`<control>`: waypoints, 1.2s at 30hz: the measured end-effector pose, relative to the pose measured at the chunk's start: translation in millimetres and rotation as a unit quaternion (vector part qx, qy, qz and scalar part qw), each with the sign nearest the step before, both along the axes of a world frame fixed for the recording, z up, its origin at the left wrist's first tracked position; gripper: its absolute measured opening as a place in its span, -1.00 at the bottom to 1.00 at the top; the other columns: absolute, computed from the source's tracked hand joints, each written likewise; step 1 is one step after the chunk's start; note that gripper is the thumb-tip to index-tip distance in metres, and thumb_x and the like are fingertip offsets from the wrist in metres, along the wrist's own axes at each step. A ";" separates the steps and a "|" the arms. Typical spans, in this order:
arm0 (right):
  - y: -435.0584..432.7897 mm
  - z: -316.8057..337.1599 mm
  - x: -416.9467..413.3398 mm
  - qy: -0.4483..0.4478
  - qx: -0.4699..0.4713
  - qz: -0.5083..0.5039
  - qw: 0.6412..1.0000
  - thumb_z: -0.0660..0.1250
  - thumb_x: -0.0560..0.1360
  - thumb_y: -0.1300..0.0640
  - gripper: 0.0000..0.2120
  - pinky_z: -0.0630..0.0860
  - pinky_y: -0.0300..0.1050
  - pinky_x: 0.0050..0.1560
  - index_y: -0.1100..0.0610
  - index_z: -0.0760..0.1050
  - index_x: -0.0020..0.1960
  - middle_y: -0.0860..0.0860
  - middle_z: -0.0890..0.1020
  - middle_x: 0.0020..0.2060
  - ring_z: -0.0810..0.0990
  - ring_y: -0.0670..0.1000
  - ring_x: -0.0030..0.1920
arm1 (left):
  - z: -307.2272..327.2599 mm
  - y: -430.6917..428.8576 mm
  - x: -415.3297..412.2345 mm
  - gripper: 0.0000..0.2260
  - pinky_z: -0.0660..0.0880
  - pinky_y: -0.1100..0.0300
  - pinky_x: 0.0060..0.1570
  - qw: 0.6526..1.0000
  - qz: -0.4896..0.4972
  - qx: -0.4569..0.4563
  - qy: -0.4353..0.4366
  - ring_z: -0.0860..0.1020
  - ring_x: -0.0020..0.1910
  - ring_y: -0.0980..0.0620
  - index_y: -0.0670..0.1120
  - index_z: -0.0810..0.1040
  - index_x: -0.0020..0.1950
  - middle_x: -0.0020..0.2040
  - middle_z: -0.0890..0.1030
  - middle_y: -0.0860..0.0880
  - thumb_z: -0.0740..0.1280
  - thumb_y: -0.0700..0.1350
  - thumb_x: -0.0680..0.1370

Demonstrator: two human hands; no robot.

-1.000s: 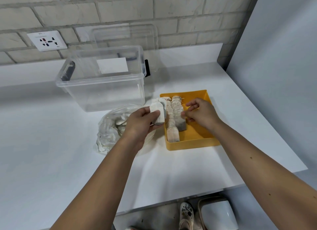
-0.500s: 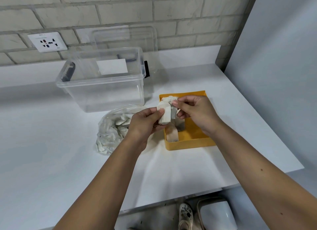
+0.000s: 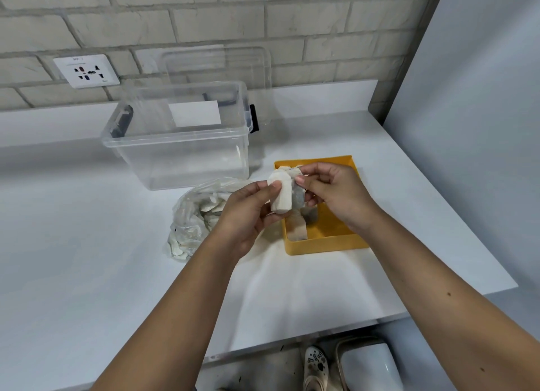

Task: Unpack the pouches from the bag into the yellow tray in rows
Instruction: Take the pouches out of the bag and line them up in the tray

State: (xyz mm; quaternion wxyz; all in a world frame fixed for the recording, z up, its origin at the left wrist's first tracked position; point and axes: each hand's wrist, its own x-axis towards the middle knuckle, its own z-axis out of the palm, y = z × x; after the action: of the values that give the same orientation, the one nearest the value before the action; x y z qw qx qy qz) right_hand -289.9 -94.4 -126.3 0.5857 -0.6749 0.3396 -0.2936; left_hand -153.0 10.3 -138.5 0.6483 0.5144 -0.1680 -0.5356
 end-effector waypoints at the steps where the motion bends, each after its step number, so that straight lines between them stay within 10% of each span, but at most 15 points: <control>1: 0.8 -0.3 0.4 0.002 -0.017 -0.002 1.000 0.40 0.52 0.25 -0.88 0.60 -0.18 -0.26 0.13 0.60 0.05 0.11 0.66 -0.25 0.59 -0.04 -0.33 | 0.6 0.5 -0.2 -0.94 0.67 0.08 -0.11 1.000 0.000 -0.002 0.012 0.70 -0.12 -0.07 -0.19 0.59 -0.03 -0.08 0.70 -0.16 0.35 -0.22 0.59; 13: 14.4 -3.2 4.8 0.019 -0.048 -0.006 0.999 0.44 0.48 0.11 -0.88 0.63 -0.12 -0.21 0.17 0.66 -0.06 0.09 0.69 -0.13 0.67 0.01 -0.17 | 0.9 3.6 -0.4 -0.94 0.62 0.26 -0.31 0.999 0.034 0.010 -0.026 0.67 -0.25 0.05 -0.12 0.59 0.00 -0.18 0.69 -0.07 0.41 -0.18 0.55; 26: 8.8 3.4 10.0 0.019 0.031 0.015 0.999 0.36 0.55 0.21 -0.91 0.60 -0.17 -0.26 0.26 0.54 -0.05 0.15 0.64 -0.20 0.60 -0.03 -0.32 | -7.2 12.3 -1.3 -0.60 0.65 0.13 -0.03 1.000 0.002 -0.015 0.018 0.70 -0.15 -0.05 -0.08 0.53 0.17 -0.22 0.67 -0.11 0.46 -0.41 0.42; 36: -14.3 -0.1 -4.2 0.031 -0.084 -0.069 0.994 0.31 0.58 0.20 -0.91 0.55 -0.24 -0.31 0.18 0.42 -0.06 0.07 0.60 -0.28 0.60 -0.13 -0.33 | -9.9 7.2 8.1 -0.45 0.65 0.14 -0.05 0.999 0.042 0.002 -0.019 0.71 -0.10 -0.04 -0.09 0.44 0.37 0.17 0.61 -0.24 0.48 -0.37 0.43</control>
State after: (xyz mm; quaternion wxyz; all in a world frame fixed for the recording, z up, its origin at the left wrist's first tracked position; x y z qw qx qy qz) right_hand -294.1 -108.7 -126.4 0.4946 -0.7052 0.3778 -0.3396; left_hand -144.9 17.5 -148.4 0.6657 0.5326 -0.1577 -0.4983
